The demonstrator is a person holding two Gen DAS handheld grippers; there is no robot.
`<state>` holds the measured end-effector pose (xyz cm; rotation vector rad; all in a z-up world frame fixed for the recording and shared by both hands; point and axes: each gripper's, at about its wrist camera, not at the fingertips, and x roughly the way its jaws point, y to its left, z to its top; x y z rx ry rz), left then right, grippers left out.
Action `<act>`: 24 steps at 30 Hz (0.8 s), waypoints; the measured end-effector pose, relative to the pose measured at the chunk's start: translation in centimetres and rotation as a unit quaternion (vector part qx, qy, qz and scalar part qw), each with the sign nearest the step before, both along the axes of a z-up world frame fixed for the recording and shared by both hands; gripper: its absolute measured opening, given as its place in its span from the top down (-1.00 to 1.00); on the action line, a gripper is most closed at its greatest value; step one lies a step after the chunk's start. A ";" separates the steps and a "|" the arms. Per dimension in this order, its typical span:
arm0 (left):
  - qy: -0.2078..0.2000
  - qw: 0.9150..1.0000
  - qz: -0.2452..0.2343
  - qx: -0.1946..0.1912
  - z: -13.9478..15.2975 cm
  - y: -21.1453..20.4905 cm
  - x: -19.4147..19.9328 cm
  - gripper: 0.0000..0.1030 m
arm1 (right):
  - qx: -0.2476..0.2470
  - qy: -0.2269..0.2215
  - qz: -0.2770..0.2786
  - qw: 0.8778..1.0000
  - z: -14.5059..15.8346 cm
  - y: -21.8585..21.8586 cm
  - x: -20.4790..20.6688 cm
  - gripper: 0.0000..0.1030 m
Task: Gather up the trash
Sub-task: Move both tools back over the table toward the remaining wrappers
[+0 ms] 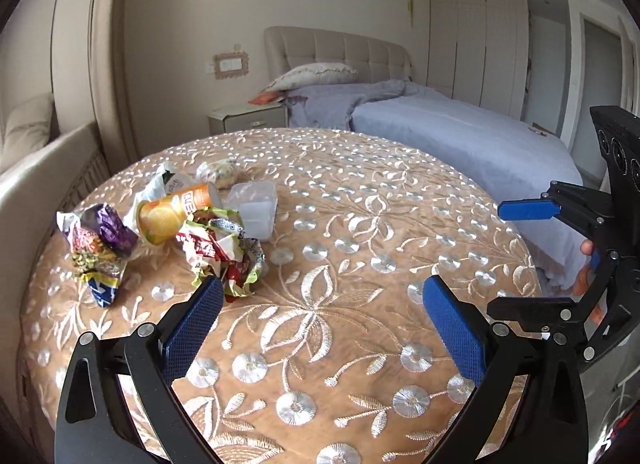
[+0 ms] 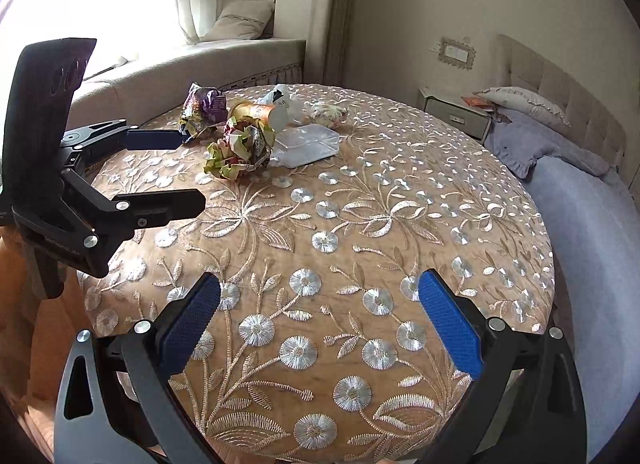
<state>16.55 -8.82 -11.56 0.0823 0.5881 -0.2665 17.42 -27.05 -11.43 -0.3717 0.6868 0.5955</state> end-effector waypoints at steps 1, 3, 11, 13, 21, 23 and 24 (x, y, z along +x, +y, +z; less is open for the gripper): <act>0.008 1.000 0.011 0.003 -0.2 0.6 0.5 -0.90 | 0.000 0.001 0.004 1.000 -0.1 0.6 0.5 -0.91; 0.025 0.999 0.030 0.012 -0.5 1.6 1.5 -0.90 | -0.002 0.001 0.012 1.000 -0.2 1.8 1.6 -0.91; 0.083 0.994 0.054 0.036 -1.7 4.0 6.5 -0.90 | -0.034 -0.001 0.059 0.998 -1.1 7.1 8.3 -0.91; 0.084 0.993 0.068 0.057 -1.9 4.3 7.6 -0.90 | -0.047 0.000 0.068 0.997 -1.6 8.2 10.1 -0.91; 0.118 0.989 0.064 0.061 -2.7 6.7 10.8 -0.89 | -0.067 0.041 0.117 0.990 -3.0 10.8 14.9 -0.91; 0.126 0.989 0.054 0.053 -2.8 6.7 11.3 -0.89 | -0.078 0.040 0.118 0.989 -3.4 11.2 16.0 -0.91; 0.127 0.989 0.051 0.055 -2.9 6.6 11.7 -0.89 | -0.084 0.043 0.118 0.989 -3.7 11.4 16.6 -0.91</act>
